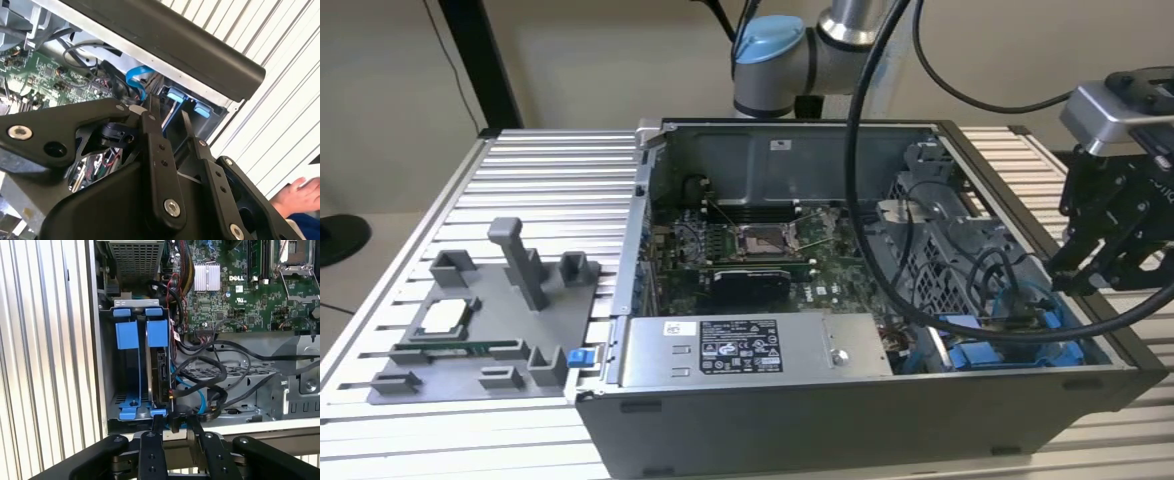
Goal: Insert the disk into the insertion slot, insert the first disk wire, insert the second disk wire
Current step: 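Insert the second disk wire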
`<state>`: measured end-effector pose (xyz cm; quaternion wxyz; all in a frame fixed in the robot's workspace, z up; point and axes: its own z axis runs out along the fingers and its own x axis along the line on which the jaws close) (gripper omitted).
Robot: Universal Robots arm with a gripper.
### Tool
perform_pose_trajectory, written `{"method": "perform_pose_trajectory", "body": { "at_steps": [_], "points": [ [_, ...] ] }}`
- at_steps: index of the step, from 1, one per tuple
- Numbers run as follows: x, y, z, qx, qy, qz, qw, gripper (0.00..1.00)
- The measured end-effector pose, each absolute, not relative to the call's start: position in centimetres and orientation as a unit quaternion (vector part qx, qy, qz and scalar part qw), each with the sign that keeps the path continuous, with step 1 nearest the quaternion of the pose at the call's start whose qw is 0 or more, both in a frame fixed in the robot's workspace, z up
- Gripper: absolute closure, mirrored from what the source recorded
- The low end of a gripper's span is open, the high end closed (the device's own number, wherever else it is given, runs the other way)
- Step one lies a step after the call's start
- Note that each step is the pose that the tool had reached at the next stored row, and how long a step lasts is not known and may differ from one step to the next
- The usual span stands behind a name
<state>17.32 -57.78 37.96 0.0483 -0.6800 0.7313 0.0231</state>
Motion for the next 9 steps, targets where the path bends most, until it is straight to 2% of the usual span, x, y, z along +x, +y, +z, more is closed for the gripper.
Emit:
{"method": "perform_pose_trajectory", "body": {
  "at_steps": [9],
  "points": [
    [17.35,-57.8,37.89,-0.68,0.732,0.03,0.041,0.0]
  ]
}}
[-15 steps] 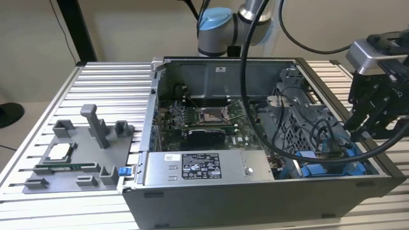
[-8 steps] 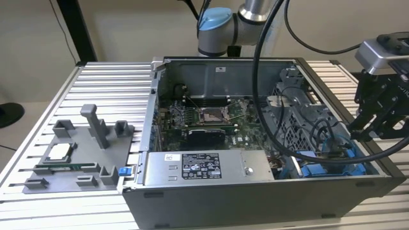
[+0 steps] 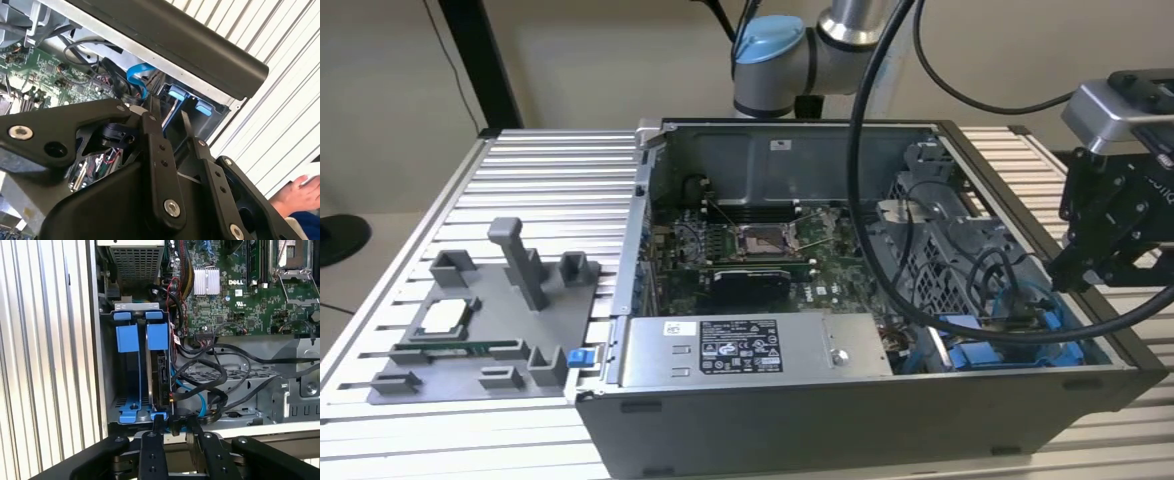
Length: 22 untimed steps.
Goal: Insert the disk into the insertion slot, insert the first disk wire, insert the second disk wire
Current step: 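Insert the second disk wire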
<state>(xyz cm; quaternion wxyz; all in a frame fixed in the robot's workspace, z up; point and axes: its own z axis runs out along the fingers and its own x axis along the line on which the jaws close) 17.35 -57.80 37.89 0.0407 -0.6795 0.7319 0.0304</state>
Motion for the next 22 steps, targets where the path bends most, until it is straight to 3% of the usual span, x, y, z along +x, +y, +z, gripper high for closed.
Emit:
{"method": "perform_pose_trajectory", "body": {
  "at_steps": [9,10,22],
  "points": [
    [17.36,-57.8,37.88,-0.68,0.732,0.032,0.042,0.0],
    [17.36,-57.8,37.88,-0.68,0.732,0.032,0.042,1.0],
    [16.95,-57.8,37.99,-0.679,0.732,0.033,0.043,1.0]
  ]
}}
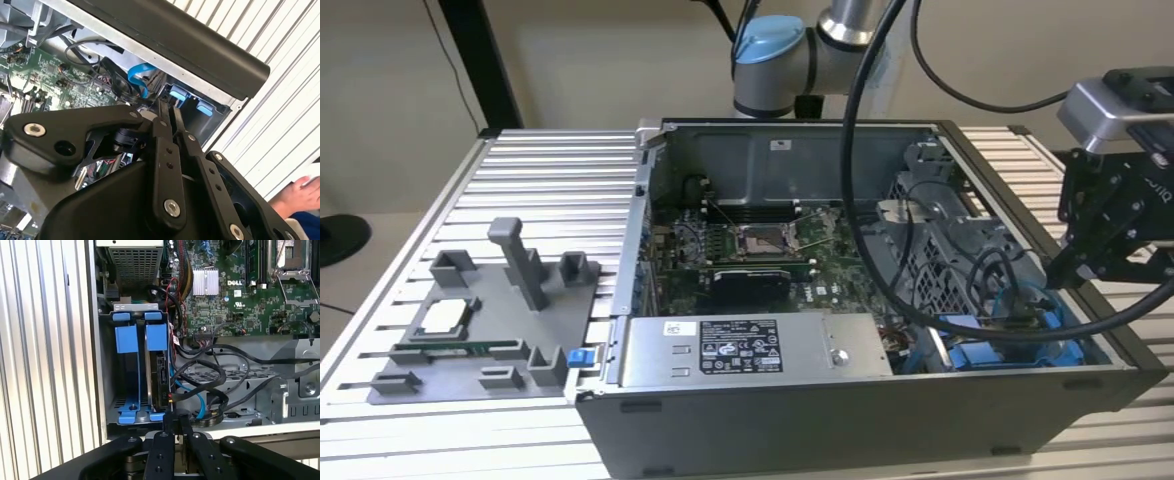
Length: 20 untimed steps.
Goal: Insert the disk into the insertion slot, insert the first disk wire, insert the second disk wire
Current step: 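Insert the second disk wire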
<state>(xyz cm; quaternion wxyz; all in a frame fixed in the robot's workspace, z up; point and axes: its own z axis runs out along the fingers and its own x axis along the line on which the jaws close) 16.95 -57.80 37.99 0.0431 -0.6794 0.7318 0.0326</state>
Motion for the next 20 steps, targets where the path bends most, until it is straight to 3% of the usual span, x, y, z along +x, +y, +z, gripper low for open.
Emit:
{"method": "perform_pose_trajectory", "body": {
  "at_steps": [20],
  "points": [
    [11.7,-58.0,37.5,-0.675,0.735,0.029,0.05,1.0]
  ]
}}
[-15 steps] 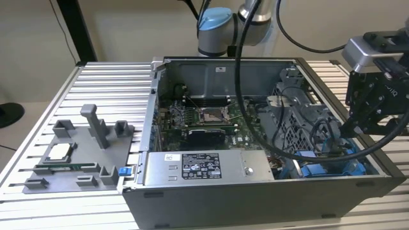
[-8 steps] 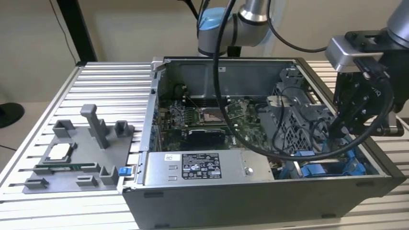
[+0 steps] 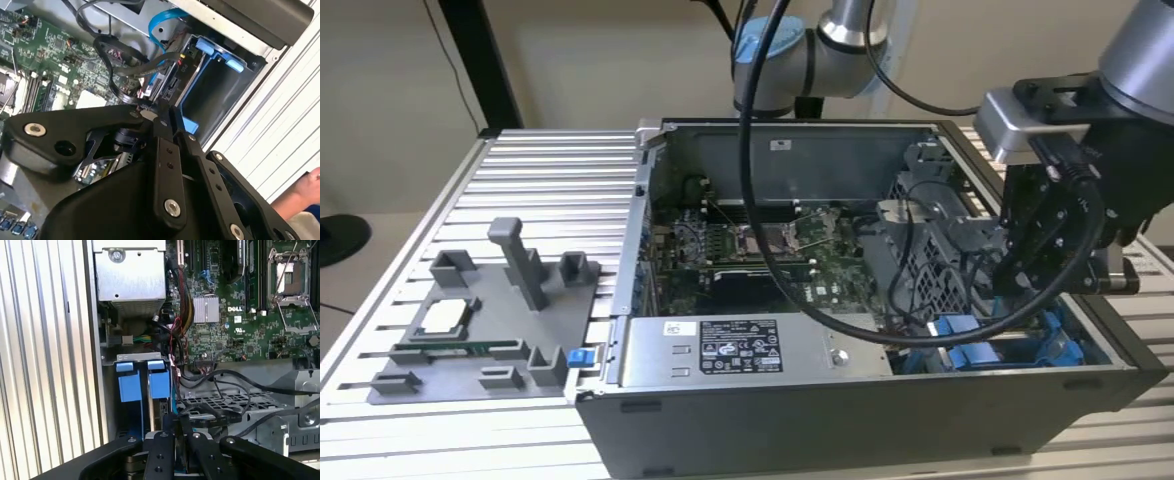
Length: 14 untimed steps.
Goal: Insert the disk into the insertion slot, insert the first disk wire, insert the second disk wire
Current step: 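Insert the second disk wire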
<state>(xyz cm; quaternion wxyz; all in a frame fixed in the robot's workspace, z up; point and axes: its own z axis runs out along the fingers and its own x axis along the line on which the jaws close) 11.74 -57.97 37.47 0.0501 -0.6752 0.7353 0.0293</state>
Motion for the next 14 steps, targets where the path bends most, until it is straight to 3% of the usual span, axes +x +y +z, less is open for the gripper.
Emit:
{"method": "perform_pose_trajectory", "body": {
  "at_steps": [14],
  "points": [
    [11.5,-58.1,35.5,-0.677,0.733,0.021,0.059,1.0]
  ]
}}
